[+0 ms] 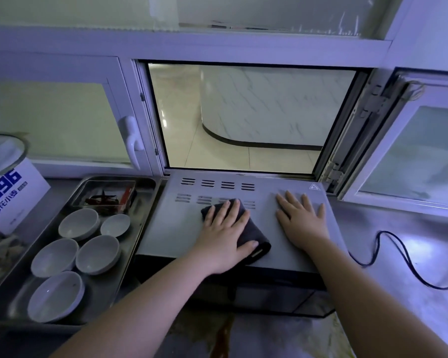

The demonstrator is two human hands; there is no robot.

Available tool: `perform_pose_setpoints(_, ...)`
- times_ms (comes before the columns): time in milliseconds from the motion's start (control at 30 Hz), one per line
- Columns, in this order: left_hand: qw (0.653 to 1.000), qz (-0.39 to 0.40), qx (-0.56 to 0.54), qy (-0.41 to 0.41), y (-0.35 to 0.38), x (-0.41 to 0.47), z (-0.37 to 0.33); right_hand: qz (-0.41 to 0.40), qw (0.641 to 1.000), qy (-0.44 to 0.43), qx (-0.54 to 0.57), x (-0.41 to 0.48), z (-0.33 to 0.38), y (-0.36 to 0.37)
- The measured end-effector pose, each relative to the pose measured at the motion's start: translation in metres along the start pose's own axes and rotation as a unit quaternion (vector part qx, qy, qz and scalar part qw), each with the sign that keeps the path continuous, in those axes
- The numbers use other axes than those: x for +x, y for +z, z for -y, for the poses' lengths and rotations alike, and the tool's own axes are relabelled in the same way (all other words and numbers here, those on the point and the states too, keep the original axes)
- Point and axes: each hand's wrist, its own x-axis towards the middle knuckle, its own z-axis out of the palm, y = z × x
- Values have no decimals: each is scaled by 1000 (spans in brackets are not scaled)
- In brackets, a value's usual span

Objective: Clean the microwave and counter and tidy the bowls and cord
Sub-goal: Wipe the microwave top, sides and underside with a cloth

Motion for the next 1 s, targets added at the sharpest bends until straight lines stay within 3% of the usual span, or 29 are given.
perform_pose_setpoints(300,996,9,6,-94,-18,142,17,-15,1000,-11,7,4,-6,3)
perform_pose_setpoints(567,999,-28,0,-32,1,-1,26,-12,1000,-16,8,5,-9,3)
perform_pose_setpoints(767,973,-37,45,-225,-3,5,47,-8,1000,-12,8,2,-4,2)
perform_pose_setpoints(1000,993,-27,4,-114,1,40,-39,-11,1000,-15,6,1,-5,0)
